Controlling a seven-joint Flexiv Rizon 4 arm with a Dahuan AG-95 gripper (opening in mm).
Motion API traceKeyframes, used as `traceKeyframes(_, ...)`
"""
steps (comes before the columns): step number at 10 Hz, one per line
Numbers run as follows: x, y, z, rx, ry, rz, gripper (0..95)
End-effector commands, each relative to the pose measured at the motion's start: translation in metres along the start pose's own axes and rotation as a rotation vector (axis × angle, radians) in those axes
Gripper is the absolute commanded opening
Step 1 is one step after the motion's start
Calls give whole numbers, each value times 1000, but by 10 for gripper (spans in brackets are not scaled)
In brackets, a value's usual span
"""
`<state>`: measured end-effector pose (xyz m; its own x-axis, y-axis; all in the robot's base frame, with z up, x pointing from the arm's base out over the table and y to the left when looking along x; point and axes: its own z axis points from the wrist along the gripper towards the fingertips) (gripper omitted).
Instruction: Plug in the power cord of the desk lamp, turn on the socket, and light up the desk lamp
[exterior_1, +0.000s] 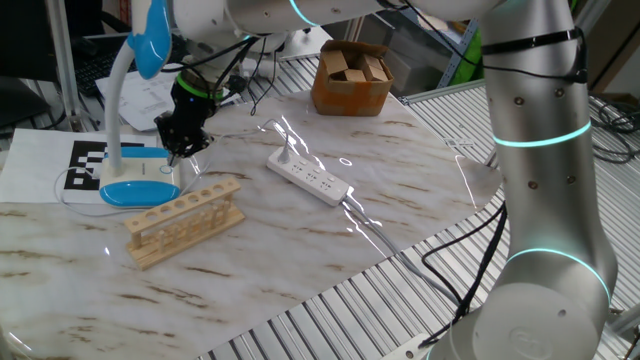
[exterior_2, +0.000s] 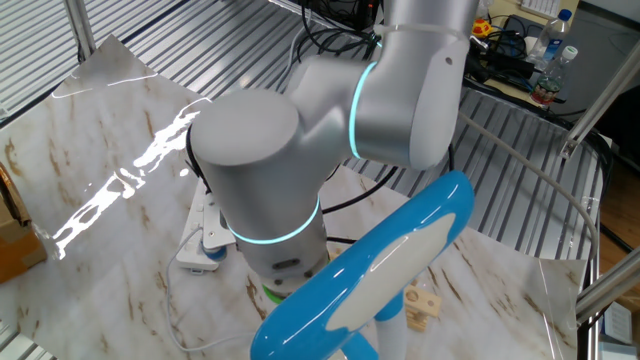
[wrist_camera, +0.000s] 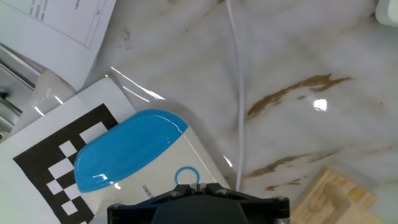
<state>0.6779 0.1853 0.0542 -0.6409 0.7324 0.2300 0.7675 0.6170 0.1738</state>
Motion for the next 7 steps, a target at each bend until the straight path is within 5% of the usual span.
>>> traceKeyframes(1, -2, 3, 3, -3, -7, 0, 0)
traceKeyframes(7, -5, 6, 12, 0, -23, -17, 0)
